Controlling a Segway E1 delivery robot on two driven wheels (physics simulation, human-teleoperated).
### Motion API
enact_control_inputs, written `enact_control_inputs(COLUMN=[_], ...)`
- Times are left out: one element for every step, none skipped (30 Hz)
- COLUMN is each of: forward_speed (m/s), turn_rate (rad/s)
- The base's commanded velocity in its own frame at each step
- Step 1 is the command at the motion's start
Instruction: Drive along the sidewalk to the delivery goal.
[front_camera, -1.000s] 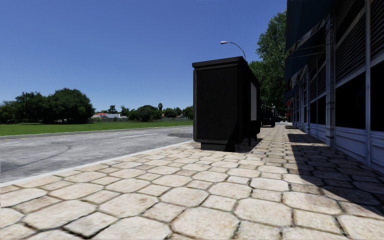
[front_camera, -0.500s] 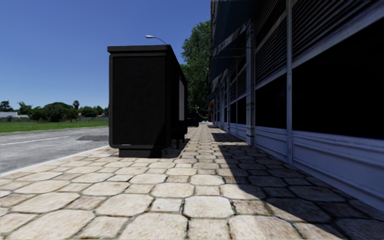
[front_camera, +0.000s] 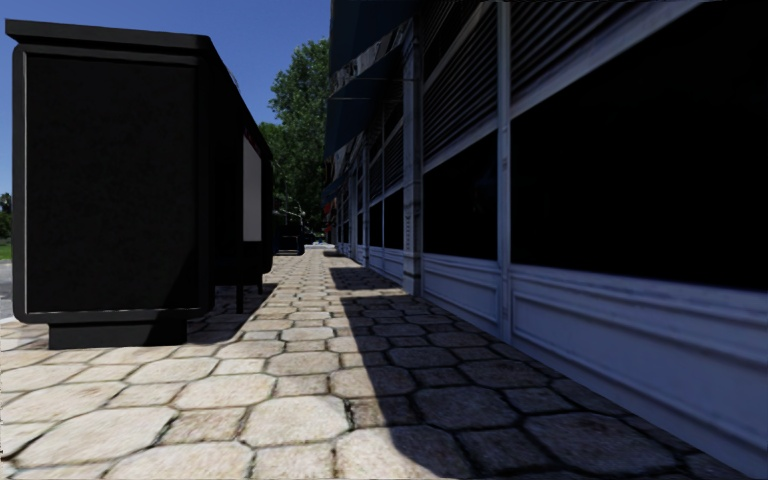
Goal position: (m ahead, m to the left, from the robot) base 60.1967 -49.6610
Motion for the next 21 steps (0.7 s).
enact_control_inputs(forward_speed=[1.62, 1.62, 1.62, 1.62, 1.62, 1.62, 1.62, 1.62, 1.62, 1.62, 1.62, 1.62, 1.62, 1.62, 1.62, 1.62, 1.62, 1.62, 1.62, 1.62, 1.62], turn_rate=[1.01, 1.01, 1.05, 1.06, 0.62, 0.21, 0.18, 0.14, 0.03, 0.0, 0.0, 0.0, 0.0, 0.0, 0.0, 0.0, 0.0, 0.0, 0.0, 0.0, 0.0])
